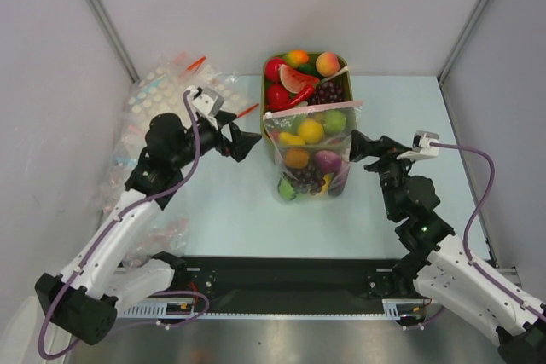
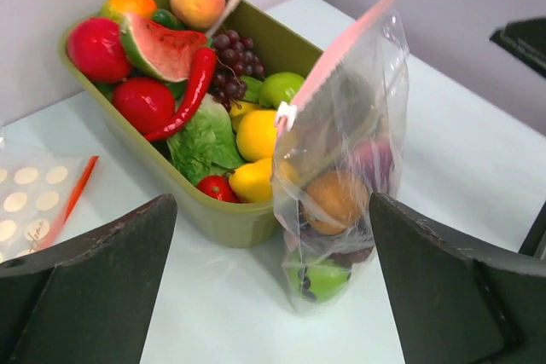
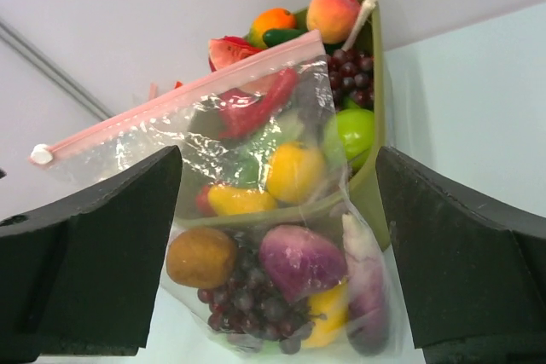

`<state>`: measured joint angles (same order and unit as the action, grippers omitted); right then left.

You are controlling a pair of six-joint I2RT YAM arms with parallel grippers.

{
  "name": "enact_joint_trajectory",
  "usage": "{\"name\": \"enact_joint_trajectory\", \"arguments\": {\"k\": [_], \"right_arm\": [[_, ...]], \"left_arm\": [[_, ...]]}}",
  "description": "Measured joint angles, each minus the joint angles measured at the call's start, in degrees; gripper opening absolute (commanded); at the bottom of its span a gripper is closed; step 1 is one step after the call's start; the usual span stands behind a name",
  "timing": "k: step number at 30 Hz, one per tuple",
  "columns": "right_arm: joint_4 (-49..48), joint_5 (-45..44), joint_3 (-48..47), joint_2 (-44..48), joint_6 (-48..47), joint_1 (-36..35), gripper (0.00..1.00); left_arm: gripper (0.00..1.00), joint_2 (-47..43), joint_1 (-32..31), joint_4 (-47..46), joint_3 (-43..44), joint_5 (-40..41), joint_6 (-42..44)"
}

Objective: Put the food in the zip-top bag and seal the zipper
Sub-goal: Place the zipper food storage bag at the center of the board, then reset both arms

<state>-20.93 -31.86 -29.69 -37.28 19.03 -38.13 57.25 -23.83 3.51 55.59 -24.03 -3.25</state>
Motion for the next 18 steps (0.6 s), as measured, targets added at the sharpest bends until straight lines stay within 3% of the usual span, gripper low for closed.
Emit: {"name": "enact_joint_trajectory", "arguments": {"k": [4,12,18], "right_arm": [[6.5,-4.0,-2.3,0.5,3.6,0.0,1.0],[17.7,-10.7,-7.5,3.1,12.2,0.0,1.0],[25.1,-14.2,-9.8,2.6,19.2,0.1,1.0]], "left_arm": [[1.0,-2.2,0.0,0.2,0.0,4.2,-5.7],[1.0,-1.0,0.0,7.2,5.3,11.1,-25.4],[1.0,-5.0,0.0,0.0,-10.5,14.4,-38.9]]}}
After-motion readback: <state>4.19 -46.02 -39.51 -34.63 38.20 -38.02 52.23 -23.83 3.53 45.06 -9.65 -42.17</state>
